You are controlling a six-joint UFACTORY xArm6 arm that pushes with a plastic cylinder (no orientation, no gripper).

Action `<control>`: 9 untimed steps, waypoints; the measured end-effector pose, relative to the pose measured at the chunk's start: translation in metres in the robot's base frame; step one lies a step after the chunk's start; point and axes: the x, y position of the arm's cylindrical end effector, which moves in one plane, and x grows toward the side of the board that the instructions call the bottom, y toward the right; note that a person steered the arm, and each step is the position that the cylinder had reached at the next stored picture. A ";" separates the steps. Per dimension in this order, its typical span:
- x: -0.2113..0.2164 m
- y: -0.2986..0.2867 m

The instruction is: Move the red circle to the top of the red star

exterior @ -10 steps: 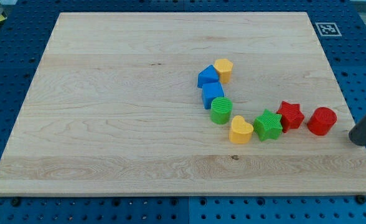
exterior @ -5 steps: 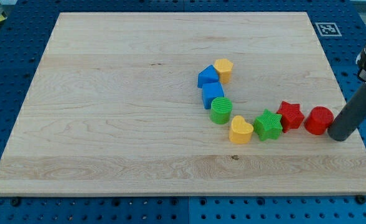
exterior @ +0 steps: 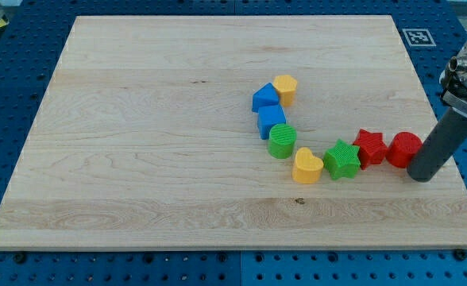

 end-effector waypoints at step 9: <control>-0.018 0.016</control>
